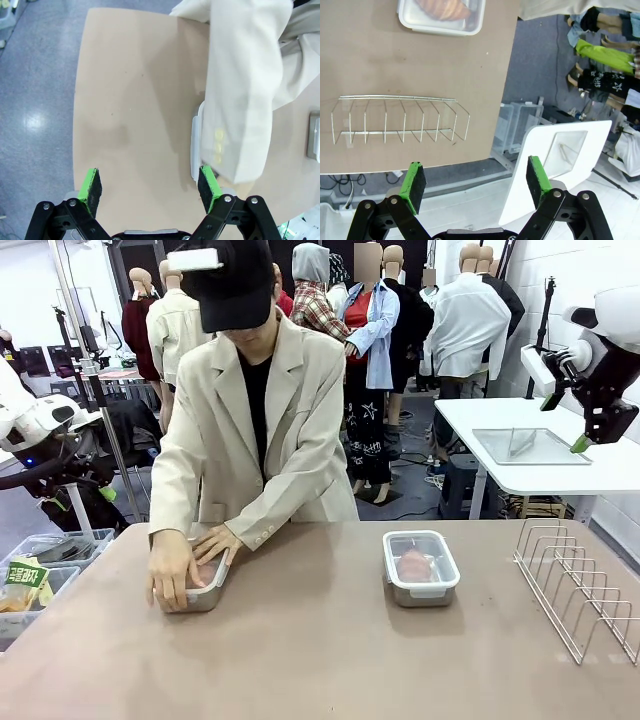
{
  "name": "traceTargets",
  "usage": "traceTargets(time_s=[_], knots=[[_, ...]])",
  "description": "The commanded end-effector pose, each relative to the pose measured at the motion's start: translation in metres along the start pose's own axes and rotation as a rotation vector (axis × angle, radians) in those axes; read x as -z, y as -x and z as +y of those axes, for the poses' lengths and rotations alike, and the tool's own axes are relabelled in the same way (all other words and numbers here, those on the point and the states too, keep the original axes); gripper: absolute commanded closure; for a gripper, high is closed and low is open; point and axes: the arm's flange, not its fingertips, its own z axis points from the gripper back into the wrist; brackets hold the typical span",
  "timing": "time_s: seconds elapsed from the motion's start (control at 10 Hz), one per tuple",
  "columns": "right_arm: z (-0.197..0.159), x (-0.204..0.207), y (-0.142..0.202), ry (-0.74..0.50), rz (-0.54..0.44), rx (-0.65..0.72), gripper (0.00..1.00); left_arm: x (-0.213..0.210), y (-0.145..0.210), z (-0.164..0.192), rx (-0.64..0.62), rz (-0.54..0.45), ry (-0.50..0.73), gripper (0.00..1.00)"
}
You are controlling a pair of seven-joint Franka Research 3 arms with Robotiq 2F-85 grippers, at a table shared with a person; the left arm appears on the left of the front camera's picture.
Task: Place the bread in airtight containers.
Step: Release when the human grabs the Airtight Container lid.
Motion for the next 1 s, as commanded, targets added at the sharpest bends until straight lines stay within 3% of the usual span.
traceTargets(time_s=[0.0, 0.9], knots=[[0.0005, 0.0006, 0.0002, 0.001, -0.018, -0.003, 0.00, -0.0021, 0.0000, 0.0015, 0.005, -0.001, -0.011, 0.00], [0.0005, 0.0006, 0.0002, 0.001, -0.018, -0.003, 0.00, -0.0021, 0.0000, 0.0015, 0.005, -0.001, -0.011, 0.00]])
